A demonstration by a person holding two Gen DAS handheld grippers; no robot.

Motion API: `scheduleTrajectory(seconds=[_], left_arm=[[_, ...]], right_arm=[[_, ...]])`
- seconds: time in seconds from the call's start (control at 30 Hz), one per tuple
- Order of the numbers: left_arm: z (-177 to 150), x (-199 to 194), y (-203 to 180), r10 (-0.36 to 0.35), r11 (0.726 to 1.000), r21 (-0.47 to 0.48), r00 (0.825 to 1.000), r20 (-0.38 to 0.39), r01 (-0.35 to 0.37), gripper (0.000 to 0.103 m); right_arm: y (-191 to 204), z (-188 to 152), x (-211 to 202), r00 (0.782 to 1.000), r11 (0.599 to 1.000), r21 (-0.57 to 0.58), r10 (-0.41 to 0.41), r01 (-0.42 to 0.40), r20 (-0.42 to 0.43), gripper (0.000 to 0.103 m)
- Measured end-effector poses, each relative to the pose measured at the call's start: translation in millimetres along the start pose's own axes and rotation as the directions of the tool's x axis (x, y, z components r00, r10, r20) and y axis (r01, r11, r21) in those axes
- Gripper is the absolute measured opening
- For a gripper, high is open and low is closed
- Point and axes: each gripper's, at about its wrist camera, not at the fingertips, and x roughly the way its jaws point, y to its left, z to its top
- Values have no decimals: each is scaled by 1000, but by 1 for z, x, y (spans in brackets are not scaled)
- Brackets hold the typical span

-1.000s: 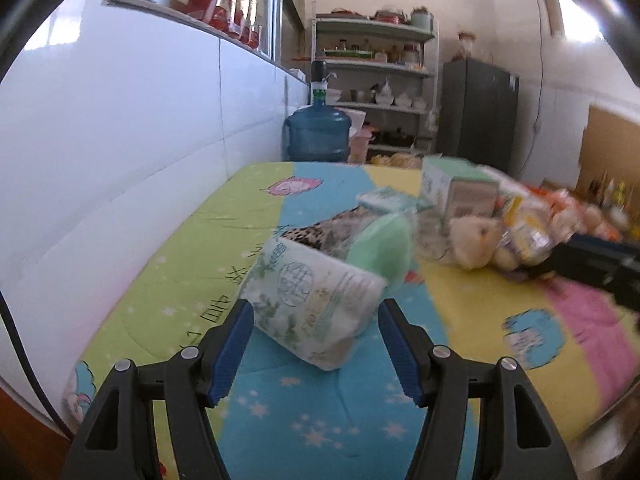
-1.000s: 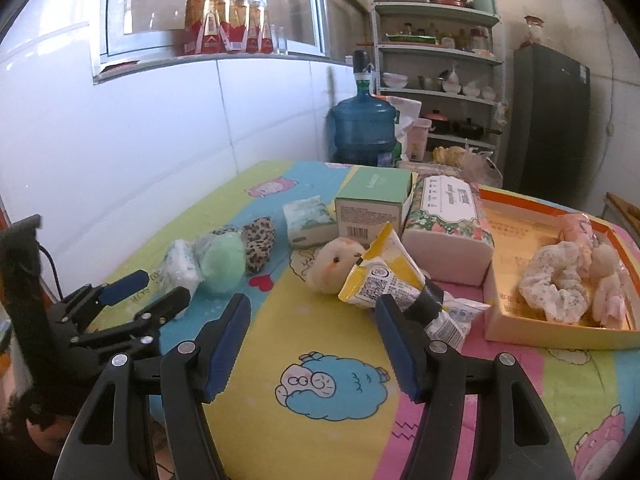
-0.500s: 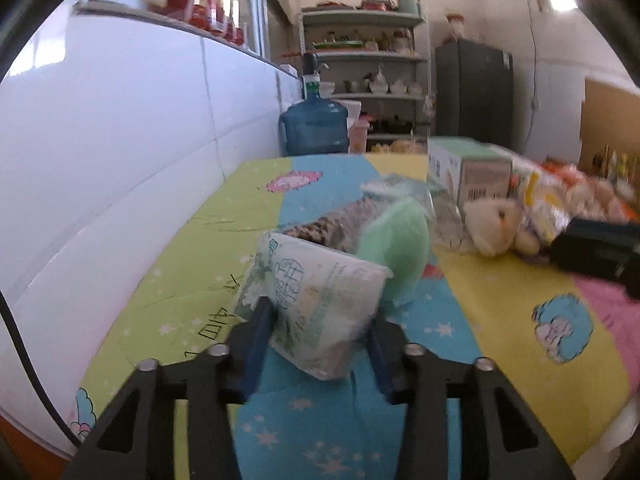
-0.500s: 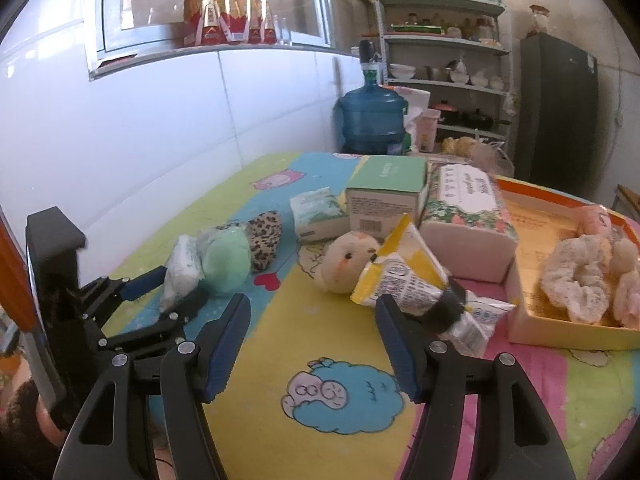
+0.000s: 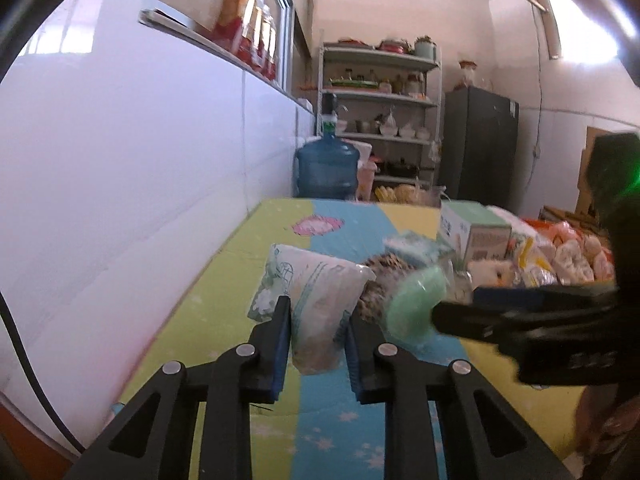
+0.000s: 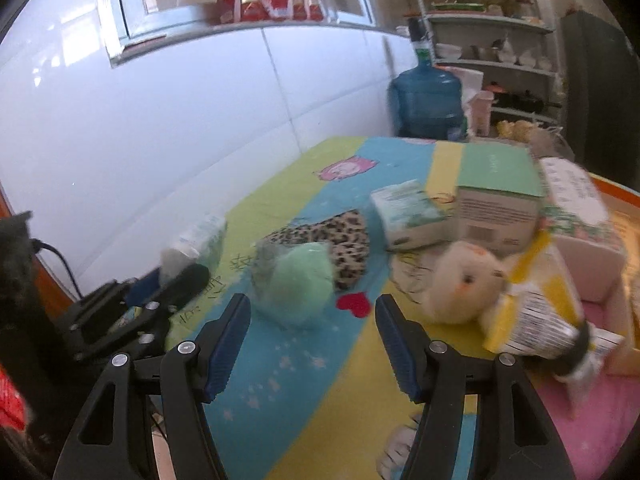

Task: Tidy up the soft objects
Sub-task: 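Grasp the white wipes pack with the left gripper while the right grasps the bagged green ball, then carry the wipes pack with the left gripper while the right carries the green ball to the box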

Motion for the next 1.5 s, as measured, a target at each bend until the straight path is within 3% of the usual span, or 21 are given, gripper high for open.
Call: scheduleTrajectory(seconds=[0.37,0.43,0.87,1.5], left_arm=[[4,4,13,-8,1000,-8,1000,3,8,25],[4,7,15,-15,1000,-14,1000,-11,15,25],[6,0,10,-38,999,-9,999,-5,38,25],[24,-5,-45,-127,992,26,992,9,127,25]], right_arm=[[3,10,39,998,999,45,-13,16,-69,66],[4,10,40,997,999,44,-20,23,-68,44],[7,11,7,999,999,13,-52,52,8,44],[-26,2,-65,987,992,61,-121,114,109,44]])
